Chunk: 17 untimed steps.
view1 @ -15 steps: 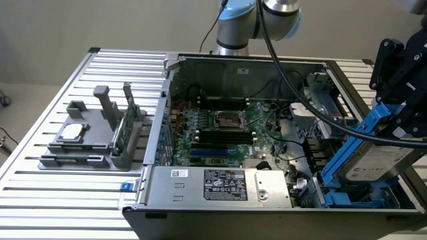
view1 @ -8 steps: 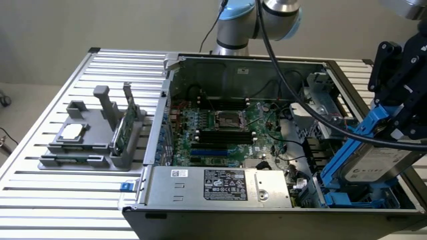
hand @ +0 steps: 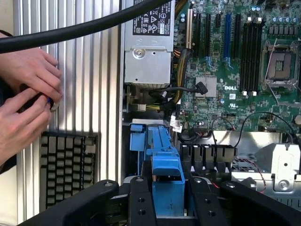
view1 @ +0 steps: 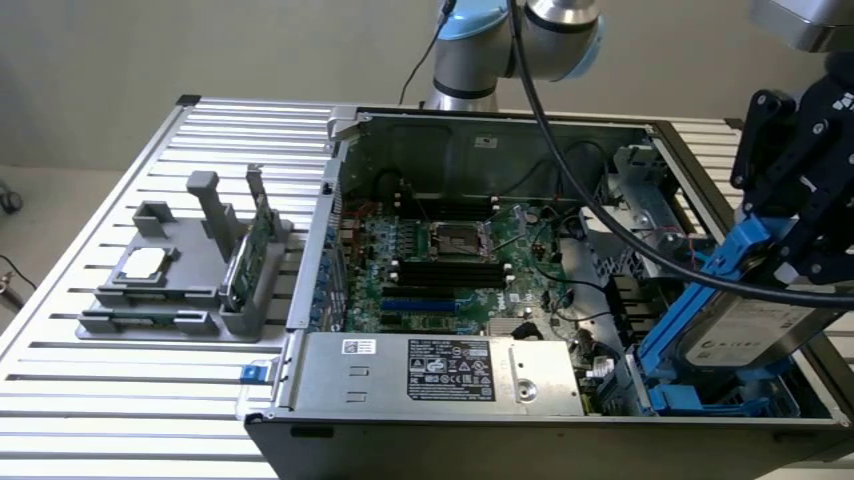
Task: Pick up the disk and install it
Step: 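Pick up the disk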
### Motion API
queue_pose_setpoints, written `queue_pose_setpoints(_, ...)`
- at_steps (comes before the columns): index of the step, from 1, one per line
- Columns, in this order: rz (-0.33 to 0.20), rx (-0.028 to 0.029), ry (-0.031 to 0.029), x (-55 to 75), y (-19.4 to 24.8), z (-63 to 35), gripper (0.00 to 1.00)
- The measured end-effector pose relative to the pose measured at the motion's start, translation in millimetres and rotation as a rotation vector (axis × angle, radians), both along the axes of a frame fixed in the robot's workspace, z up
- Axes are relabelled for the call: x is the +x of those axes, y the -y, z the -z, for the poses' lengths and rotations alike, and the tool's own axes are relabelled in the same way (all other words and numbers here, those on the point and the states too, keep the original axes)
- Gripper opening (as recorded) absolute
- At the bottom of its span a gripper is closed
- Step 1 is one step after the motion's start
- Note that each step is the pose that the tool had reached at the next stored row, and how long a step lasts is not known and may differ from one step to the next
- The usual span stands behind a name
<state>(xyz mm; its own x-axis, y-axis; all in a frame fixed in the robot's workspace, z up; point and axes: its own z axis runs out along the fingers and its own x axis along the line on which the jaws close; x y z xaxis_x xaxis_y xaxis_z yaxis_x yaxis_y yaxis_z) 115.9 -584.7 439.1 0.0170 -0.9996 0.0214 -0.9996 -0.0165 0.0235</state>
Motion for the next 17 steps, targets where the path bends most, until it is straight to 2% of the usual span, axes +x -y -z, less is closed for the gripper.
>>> queue_pose_setpoints(5, 0.008, 0.0003, 0.0004, -0.1, -0.3, 2.4, 0.33)
queue_pose_setpoints(11, 0.014, -0.0002, 0.0007, -0.1, -2.7, 4.8, 0.33)
queue_pose_setpoints(17, 0.021, -0.0028, 0.0034, -0.1, -3.9, 7.7, 0.33)
